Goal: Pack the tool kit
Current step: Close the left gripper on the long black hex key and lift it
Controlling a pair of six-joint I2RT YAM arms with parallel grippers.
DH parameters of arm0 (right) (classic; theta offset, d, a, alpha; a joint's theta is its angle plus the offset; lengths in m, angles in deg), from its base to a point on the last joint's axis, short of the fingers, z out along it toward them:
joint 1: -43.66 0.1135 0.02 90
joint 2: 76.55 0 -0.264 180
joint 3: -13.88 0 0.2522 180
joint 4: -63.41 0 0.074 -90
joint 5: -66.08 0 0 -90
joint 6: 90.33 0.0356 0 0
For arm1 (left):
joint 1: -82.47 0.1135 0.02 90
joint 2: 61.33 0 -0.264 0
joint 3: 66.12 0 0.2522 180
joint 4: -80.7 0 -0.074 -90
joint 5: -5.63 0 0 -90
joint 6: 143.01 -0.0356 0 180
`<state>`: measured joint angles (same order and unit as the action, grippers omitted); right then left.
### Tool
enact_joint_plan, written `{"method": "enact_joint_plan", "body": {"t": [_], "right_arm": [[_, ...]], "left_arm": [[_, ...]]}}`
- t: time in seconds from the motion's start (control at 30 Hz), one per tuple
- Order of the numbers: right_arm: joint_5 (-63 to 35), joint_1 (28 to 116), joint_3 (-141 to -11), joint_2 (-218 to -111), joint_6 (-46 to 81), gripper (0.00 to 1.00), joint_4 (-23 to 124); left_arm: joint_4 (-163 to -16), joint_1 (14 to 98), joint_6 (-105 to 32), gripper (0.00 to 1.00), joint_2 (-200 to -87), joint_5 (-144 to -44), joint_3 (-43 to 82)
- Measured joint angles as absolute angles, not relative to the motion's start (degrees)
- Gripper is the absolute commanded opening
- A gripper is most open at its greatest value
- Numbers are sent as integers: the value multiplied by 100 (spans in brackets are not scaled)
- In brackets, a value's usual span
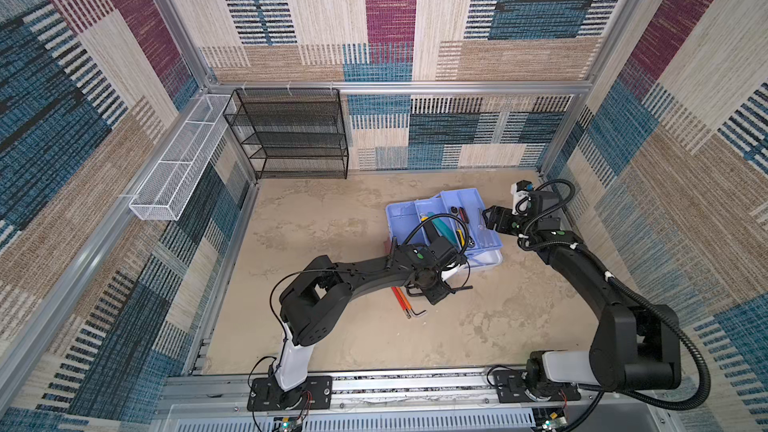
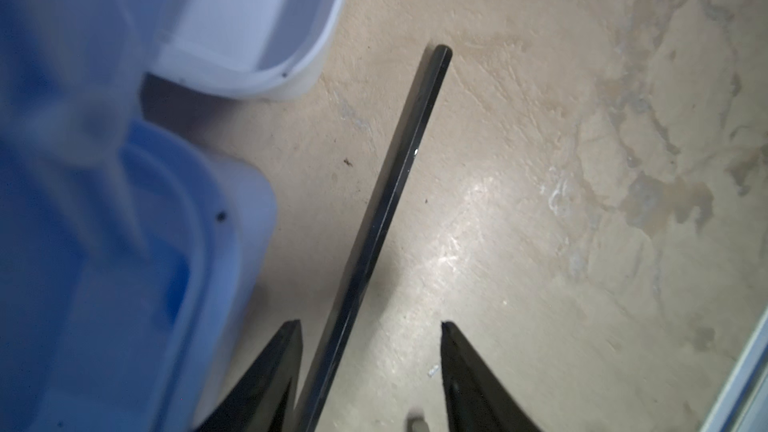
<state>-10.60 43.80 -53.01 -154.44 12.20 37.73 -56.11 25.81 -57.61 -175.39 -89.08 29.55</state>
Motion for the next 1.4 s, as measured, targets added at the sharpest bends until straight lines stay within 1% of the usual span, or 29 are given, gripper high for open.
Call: {"method": "enact_joint_plan", "body": {"t": [0.3, 0.47, 0.6, 0.73, 0.87, 1.17, 1.4], "right_arm": [[-1101, 4380, -5274, -15416, 1181, 88, 3760], [-1099, 4380, -5274, -15416, 1183, 88, 3755], [-1099, 4380, -5274, -15416, 1181, 88, 3742], [-1099, 4380, -5274, -15416, 1181, 88, 3723], [-1099, 4380, -5274, -15416, 1181, 88, 3694], [-1099, 4380, -5274, -15422, 1183, 88, 3670], [-1099, 4380, -5274, -15427, 1183, 88, 3670]], "left_arm": [[-5611, 2537, -5942, 49, -17841, -8919, 2959], [-5783, 2544, -5964, 47, -17937, -8884, 2976], [-5976, 2544, -5969, 41, -18013, -8790, 3011], [-6004, 2548, -5980, 39, -18035, -8760, 3027], [-6137, 2552, -5984, 32, -17981, -8733, 2891], [-6417, 2559, -5984, 25, -17688, -8792, 2340], [-6539, 2559, -5934, 12, -17513, -8825, 2054]]}}
